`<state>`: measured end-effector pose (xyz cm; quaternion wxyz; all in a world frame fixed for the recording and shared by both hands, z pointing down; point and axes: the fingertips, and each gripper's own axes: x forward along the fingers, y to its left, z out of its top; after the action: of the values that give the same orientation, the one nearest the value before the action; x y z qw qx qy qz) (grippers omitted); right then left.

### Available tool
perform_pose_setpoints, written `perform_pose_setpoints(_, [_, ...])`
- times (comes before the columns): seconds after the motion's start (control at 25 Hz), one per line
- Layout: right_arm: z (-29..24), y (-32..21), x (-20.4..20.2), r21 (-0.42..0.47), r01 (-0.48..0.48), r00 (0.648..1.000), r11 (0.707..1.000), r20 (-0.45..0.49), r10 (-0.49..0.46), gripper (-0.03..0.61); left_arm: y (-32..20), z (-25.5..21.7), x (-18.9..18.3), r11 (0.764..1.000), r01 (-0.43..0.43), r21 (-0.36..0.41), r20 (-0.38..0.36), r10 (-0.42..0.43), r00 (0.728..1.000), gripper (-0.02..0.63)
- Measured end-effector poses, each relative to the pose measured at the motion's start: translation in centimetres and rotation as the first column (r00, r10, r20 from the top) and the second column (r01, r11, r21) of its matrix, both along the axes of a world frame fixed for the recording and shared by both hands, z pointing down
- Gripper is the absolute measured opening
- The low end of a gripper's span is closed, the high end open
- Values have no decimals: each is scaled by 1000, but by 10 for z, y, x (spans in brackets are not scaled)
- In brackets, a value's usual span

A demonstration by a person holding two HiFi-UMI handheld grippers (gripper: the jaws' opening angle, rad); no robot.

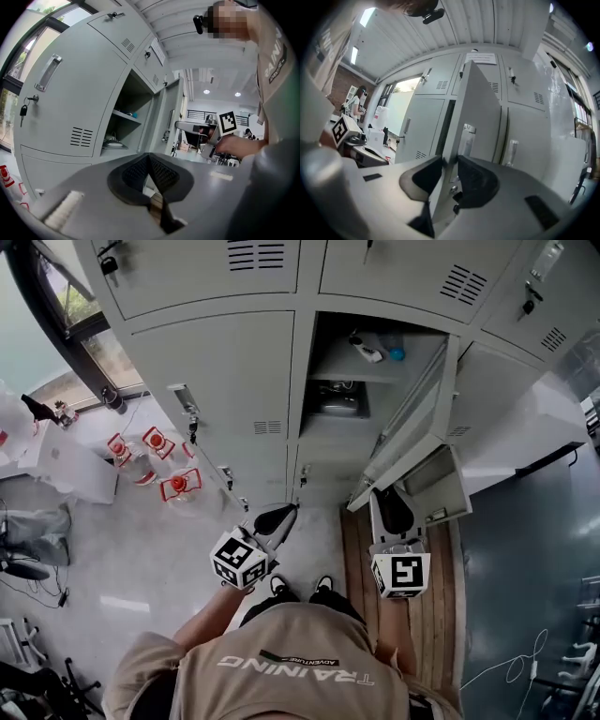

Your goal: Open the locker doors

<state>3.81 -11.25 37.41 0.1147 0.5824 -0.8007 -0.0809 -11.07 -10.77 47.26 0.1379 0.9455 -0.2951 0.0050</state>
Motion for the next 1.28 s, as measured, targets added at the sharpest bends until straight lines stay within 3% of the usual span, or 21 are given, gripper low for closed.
perform_pose_setpoints(0.4, [2,32,71,35,-13,999,999,53,11,88,36,-7,43,999,44,22,70,-46,997,6])
perform_pose_setpoints(0.56, [3,38,93,69,19,998,997,60,-23,75,57,5,58,996,90,-7,101,-89,991,6])
perform_pose_setpoints(0.64, [2,41,99,85,38,998,996,42,-42,73,71,12,67,994,109,-27,108,-106,989,6])
perform_pose_setpoints(0.76, [8,48,101,87,85,995,993,-65,-79,72,85,20,69,986,161,-36,143,-155,978,6])
perform_pose_setpoints(0.84, [21,53,99,57,107,990,993,-99,-102,72,93,24,63,976,212,-42,147,-204,968,6])
perform_pose_setpoints(1.0, [41,69,78,-10,202,979,979,8,-202,16,109,22,42,955,296,-32,134,-289,948,6])
perform_pose_setpoints(1.28, [59,100,-10,-89,366,930,926,72,-360,11,135,3,-16,930,367,17,67,-367,928,6])
